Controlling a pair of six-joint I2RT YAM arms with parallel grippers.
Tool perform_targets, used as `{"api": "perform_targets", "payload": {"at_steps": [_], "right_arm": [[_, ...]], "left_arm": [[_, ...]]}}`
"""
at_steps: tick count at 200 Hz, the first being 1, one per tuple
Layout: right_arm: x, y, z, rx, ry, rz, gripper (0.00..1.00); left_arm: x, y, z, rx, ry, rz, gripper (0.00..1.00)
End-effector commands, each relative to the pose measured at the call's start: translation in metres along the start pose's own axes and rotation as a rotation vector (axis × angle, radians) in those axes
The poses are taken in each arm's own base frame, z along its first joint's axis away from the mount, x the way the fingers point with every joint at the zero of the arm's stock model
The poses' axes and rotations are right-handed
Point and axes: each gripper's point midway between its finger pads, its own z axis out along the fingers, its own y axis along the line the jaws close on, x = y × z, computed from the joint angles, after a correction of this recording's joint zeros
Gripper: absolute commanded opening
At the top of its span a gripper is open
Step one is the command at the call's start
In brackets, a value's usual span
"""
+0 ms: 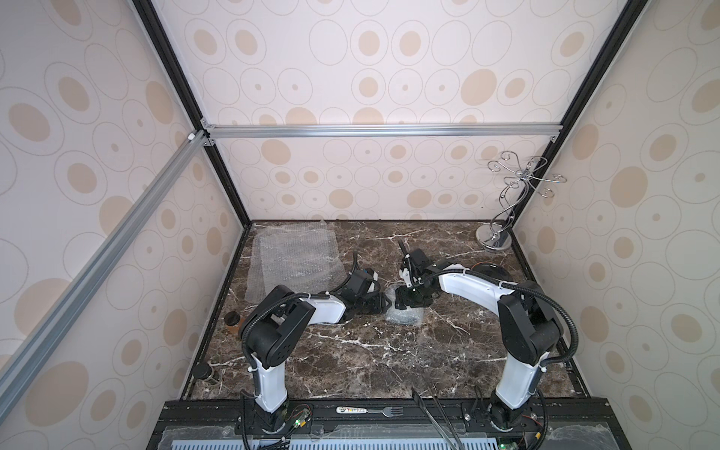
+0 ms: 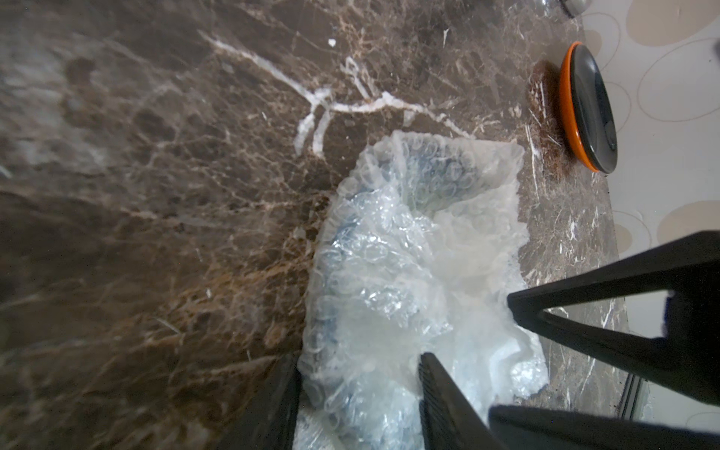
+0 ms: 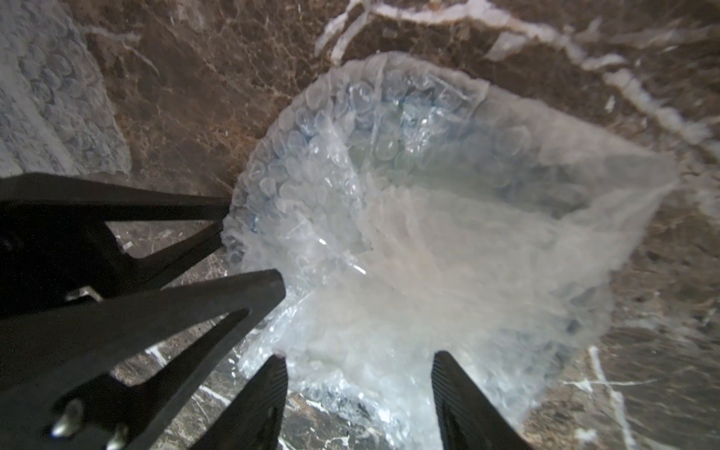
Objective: Unpack dinner plates from bubble wrap
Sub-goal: Unwrap the bubble wrap at the center of the board.
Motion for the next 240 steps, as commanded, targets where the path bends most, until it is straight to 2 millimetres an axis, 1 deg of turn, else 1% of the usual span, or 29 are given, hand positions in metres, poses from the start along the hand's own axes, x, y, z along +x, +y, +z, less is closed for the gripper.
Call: {"api": "perform_targets", "payload": {"at_steps": [1, 21, 48, 68, 82, 102, 111, 120, 134, 170, 200, 240], "right_arm": [[-0.002, 0.004, 0.005, -0.012, 0.011, -0.013, 0.59], [-0.003, 0.006, 0.006, -0.018, 0.009, -0.014, 0.54], [-0.005, 0.006, 0.003, -0.022, -0.004, -0.017, 0.42], [-0.007, 0.007, 0.001, -0.024, -0.012, -0.018, 0.36], [-0.008, 0.008, -0.001, -0.027, -0.017, -0.019, 0.30], [-0.009, 0.008, -0.004, -0.037, -0.024, -0.016, 0.26], [-0.010, 0.008, -0.006, -0.042, -0.030, -0.013, 0.16], [-0.011, 0.007, -0.009, -0.045, -0.038, -0.008, 0.07], [-0.013, 0.005, -0.013, -0.049, -0.048, -0.001, 0.01], [-0.016, 0.001, -0.025, -0.077, -0.074, 0.027, 0.00], [-0.018, -0.002, -0.039, -0.142, -0.105, 0.072, 0.00], [-0.011, -0.016, -0.057, -0.196, -0.134, 0.135, 0.00]], "left_arm": [[-0.012, -0.008, 0.002, 0.004, -0.031, 0.035, 0.50], [-0.011, -0.006, 0.004, -0.003, -0.026, 0.037, 0.50], [-0.011, -0.006, 0.007, 0.000, -0.025, 0.035, 0.48], [-0.011, -0.006, 0.010, -0.003, -0.017, 0.041, 0.36], [-0.012, -0.005, 0.011, -0.008, -0.016, 0.043, 0.26], [-0.013, -0.005, 0.011, -0.017, -0.020, 0.043, 0.13], [-0.013, -0.003, 0.010, -0.023, -0.020, 0.041, 0.08], [-0.013, -0.003, 0.010, -0.024, -0.022, 0.040, 0.06], [-0.012, -0.002, 0.010, -0.029, -0.019, 0.039, 0.04], [-0.010, 0.000, 0.009, -0.034, -0.021, 0.024, 0.01], [-0.010, 0.004, 0.009, -0.051, -0.019, 0.014, 0.00], [-0.008, 0.009, 0.009, -0.074, -0.016, 0.005, 0.00]]}}
